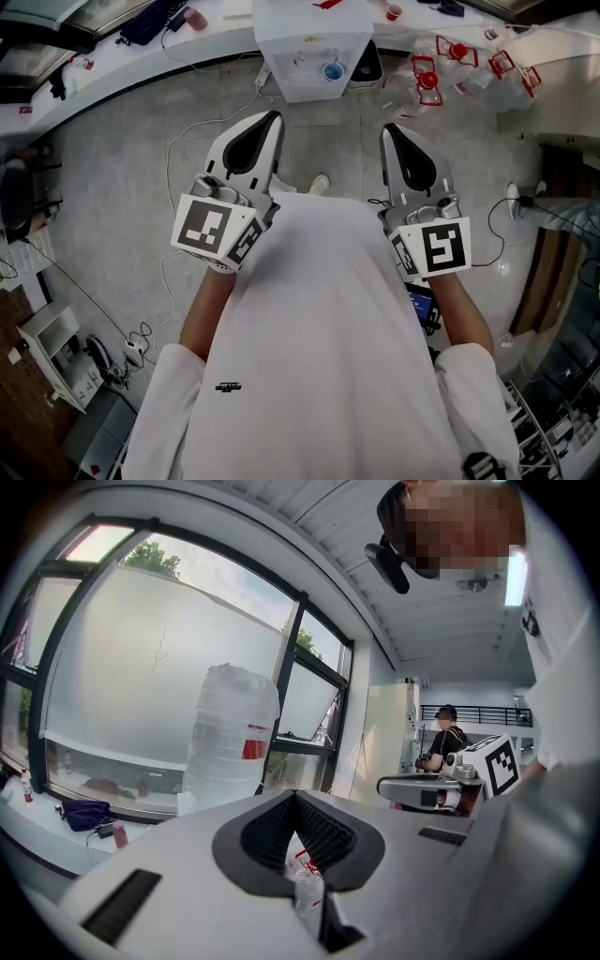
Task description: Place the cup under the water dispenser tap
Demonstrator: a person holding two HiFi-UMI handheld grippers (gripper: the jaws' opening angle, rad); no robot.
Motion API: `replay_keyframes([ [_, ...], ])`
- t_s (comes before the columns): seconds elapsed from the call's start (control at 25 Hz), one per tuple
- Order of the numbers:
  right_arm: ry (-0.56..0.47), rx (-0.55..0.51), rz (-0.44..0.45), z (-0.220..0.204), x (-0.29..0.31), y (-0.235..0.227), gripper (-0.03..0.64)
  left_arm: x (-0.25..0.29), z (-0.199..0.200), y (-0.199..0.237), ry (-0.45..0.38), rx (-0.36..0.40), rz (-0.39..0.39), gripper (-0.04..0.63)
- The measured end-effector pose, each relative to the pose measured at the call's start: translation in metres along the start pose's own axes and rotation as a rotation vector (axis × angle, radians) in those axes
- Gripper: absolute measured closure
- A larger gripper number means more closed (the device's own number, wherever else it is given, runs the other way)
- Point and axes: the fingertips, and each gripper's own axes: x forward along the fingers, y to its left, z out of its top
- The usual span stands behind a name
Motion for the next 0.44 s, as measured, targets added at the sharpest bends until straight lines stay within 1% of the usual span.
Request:
replay_keyframes([
  [0.24, 0.044, 0.011, 0.006, -0.008, 0.002, 0.003, 0.606, 0.005, 0.001, -0.002, 0.007, -0.002, -0.006, 0.595],
  [0.44, 0.036, 0.010, -0.015, -0.011, 0.000, -0.002, 0.606, 0.010, -0.002, -0.002, 0.008, -0.004, -0.001, 0.595],
])
